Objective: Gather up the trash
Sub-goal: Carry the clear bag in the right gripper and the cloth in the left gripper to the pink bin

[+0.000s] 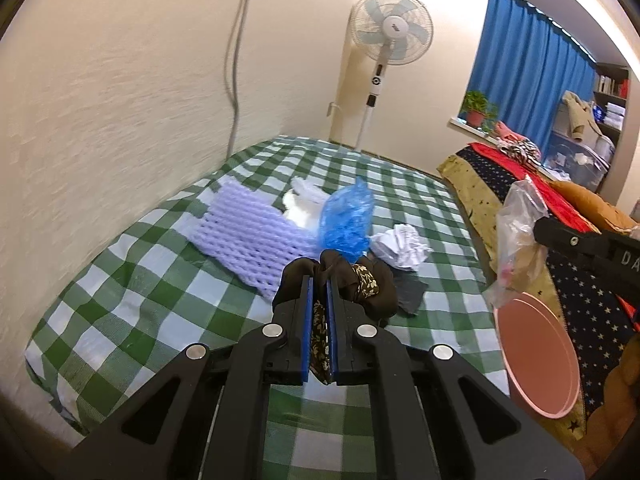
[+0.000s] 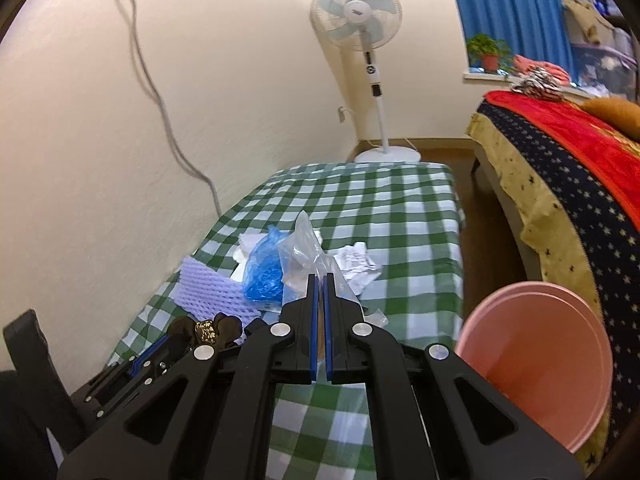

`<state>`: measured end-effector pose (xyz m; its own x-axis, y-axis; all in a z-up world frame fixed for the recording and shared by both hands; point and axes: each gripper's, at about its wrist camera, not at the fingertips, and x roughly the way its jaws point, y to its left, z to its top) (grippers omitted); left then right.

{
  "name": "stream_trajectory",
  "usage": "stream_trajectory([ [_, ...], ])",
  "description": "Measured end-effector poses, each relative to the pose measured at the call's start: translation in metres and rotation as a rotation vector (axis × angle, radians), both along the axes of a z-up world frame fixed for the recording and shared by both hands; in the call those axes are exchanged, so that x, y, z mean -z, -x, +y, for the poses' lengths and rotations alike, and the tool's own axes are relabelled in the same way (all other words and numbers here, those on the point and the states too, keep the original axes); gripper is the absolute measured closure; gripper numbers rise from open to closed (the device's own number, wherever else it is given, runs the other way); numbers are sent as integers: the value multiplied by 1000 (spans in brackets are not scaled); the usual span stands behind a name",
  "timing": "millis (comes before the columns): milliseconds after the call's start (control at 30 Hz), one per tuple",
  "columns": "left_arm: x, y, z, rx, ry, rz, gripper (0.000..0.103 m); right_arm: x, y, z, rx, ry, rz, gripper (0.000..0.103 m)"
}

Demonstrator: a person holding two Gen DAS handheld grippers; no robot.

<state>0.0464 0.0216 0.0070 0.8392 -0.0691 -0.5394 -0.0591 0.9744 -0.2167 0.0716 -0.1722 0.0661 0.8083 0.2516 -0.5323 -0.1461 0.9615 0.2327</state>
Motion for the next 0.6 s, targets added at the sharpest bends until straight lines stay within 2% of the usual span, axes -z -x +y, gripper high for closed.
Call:
stream_trajectory([
  [300,-8,9,-18,60,-11,-16,97,-23,30,-27,40,32,-16,100],
  [600,-10,11,-34,104,-15,-24,97,-26,50,-52,74,64,-19,100],
])
